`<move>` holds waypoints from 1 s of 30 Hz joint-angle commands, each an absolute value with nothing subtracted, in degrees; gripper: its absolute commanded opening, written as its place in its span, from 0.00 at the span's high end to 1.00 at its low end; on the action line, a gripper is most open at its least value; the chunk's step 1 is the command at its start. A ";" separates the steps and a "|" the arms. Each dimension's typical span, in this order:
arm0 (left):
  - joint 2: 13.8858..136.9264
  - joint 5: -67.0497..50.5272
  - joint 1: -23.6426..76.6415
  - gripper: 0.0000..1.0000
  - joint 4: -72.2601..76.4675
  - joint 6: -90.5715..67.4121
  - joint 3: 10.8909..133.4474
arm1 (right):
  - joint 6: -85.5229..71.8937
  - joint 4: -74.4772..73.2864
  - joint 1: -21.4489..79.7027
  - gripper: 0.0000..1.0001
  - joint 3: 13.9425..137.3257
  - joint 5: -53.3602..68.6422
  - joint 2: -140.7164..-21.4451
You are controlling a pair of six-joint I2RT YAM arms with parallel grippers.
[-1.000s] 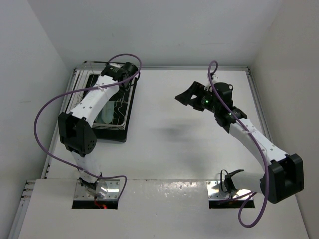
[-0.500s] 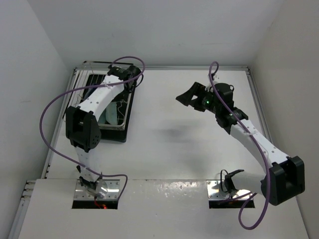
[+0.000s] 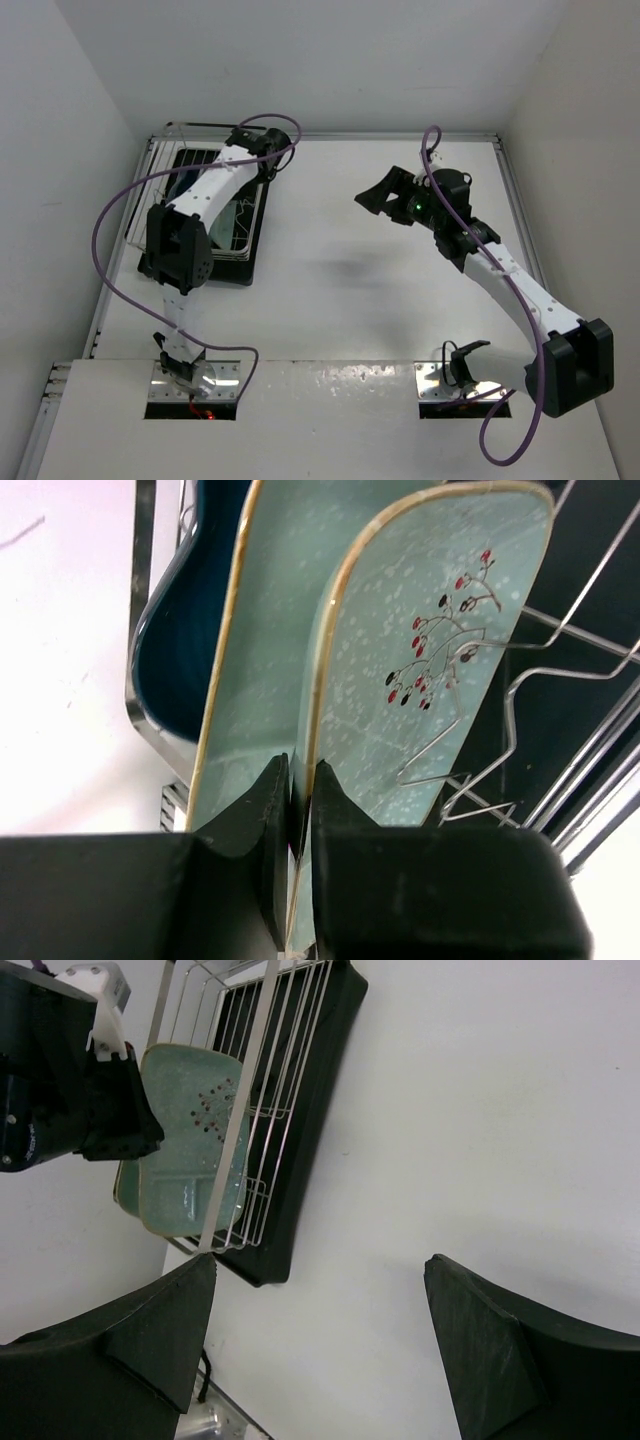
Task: Load the plates into the dish rack
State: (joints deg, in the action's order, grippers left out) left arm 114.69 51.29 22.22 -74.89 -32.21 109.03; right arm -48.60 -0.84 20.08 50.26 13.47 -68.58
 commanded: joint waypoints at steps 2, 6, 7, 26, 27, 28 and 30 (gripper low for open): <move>116.54 53.63 20.40 0.93 -73.74 -28.83 114.07 | -47.55 0.18 20.30 0.16 50.80 13.01 -67.76; 117.86 51.15 19.34 0.95 -74.53 -27.33 116.19 | -47.02 0.18 20.13 0.15 50.98 12.75 -67.50; 117.86 51.15 19.34 0.92 -74.53 -27.33 116.71 | -46.93 0.18 20.30 0.15 50.98 12.83 -67.41; 110.58 45.63 19.95 0.25 -71.63 -13.28 127.52 | -46.41 0.18 20.13 0.15 51.94 13.53 -67.32; 108.30 43.88 19.95 0.23 -70.85 -10.57 127.53 | -46.41 0.18 19.95 0.15 52.03 13.62 -67.41; 106.80 40.46 19.34 0.15 -70.84 -9.59 127.53 | -46.32 0.18 20.13 0.14 52.12 13.97 -67.41; 103.64 37.02 18.20 0.13 -69.18 -7.57 126.92 | -45.97 0.18 19.87 0.14 52.12 14.59 -67.15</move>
State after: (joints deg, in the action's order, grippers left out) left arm 112.03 42.92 19.79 -71.57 -13.17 124.29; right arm -47.37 -1.17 20.05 50.26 13.72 -68.58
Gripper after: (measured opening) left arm 0.861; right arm 0.862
